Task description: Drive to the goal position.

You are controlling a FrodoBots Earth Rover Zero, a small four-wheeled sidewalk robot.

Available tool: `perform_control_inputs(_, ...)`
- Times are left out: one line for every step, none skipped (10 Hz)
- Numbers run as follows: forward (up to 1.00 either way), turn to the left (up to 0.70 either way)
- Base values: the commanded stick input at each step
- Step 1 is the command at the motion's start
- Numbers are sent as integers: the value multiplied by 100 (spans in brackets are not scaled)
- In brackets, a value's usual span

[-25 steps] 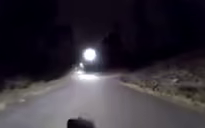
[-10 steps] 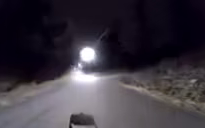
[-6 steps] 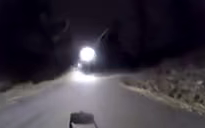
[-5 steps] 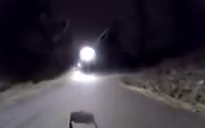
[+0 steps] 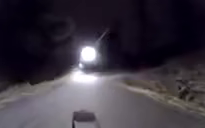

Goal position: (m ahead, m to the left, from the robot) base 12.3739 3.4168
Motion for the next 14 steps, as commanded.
perform_control_inputs(70, 9)
perform_control_inputs(70, 9)
perform_control_inputs(70, 9)
perform_control_inputs(70, 10)
perform_control_inputs(70, 9)
perform_control_inputs(70, 10)
perform_control_inputs(70, 10)
perform_control_inputs(70, 8)
perform_control_inputs(70, 3)
perform_control_inputs(70, 2)
perform_control_inputs(70, 3)
perform_control_inputs(70, 3)
perform_control_inputs(70, 4)
perform_control_inputs(70, 13)
